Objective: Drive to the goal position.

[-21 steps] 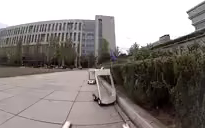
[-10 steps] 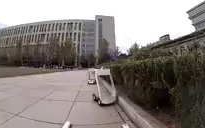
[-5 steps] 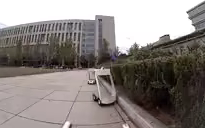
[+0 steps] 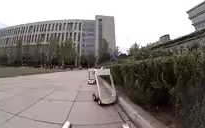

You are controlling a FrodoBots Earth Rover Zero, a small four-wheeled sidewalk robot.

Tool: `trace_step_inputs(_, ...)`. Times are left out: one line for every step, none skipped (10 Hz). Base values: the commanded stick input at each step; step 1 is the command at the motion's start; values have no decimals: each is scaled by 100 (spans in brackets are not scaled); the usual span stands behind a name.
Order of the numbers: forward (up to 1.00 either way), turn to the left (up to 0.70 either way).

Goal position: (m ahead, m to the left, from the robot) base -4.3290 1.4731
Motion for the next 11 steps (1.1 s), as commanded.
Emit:
trace_step_inputs(6, 0)
trace_step_inputs(6, 0)
trace_step_inputs(6, 0)
trace_step_inputs(6, 0)
trace_step_inputs(6, 0)
trace_step_inputs(6, 0)
trace_step_inputs(6, 0)
trace_step_inputs(6, 0)
trace_step_inputs(6, 0)
trace_step_inputs(6, 0)
trace_step_inputs(6, 0)
